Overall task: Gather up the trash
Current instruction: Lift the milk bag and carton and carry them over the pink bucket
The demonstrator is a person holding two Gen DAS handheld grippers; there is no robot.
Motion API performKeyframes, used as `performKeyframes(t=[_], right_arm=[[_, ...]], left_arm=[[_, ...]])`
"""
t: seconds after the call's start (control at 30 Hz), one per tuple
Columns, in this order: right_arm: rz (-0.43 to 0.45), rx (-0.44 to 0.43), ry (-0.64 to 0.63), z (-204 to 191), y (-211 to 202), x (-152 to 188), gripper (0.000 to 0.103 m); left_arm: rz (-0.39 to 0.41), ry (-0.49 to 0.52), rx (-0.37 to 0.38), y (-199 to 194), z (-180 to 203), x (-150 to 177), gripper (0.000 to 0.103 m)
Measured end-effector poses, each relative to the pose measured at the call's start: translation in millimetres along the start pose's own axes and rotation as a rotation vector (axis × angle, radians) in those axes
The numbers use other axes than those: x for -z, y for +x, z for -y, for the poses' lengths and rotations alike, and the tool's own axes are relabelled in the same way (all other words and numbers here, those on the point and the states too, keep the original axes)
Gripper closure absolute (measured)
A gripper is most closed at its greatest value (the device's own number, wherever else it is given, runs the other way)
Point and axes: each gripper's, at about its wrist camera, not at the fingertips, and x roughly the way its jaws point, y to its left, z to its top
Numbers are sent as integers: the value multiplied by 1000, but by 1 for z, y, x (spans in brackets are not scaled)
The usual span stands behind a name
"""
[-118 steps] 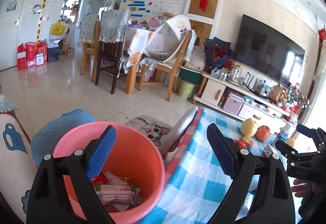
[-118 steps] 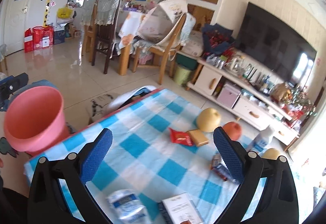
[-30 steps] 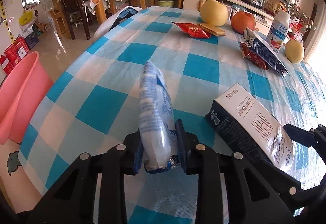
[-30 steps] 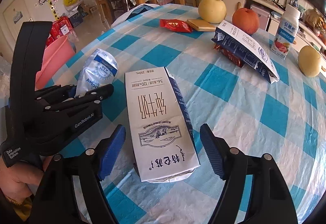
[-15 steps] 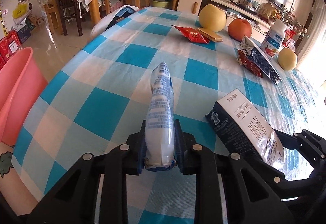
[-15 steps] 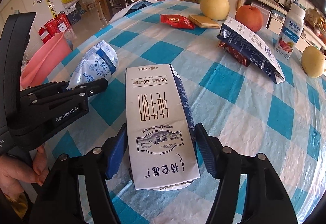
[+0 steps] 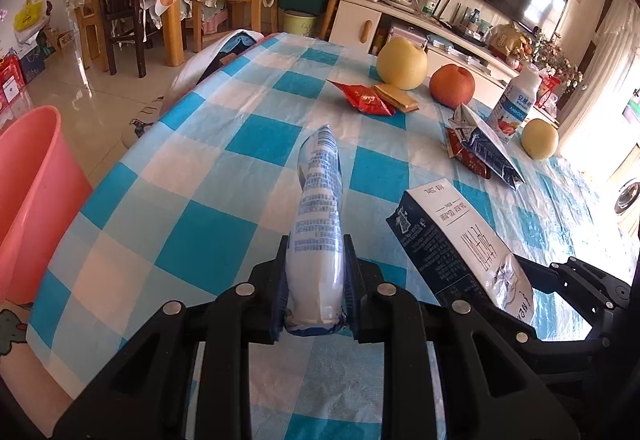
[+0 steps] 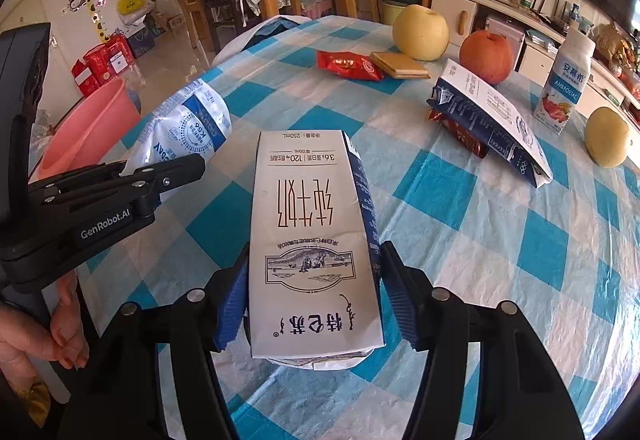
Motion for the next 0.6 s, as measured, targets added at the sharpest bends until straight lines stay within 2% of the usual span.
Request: performKeyframes(t=[0.3, 0.6], right_arm=[[63, -44, 44, -10, -19, -21, 41], [106, -136, 71, -36, -32, -44, 41]], left_arm=[[54, -50, 42, -19, -23, -14, 78], [129, -117, 36, -43, -59, -27, 78]])
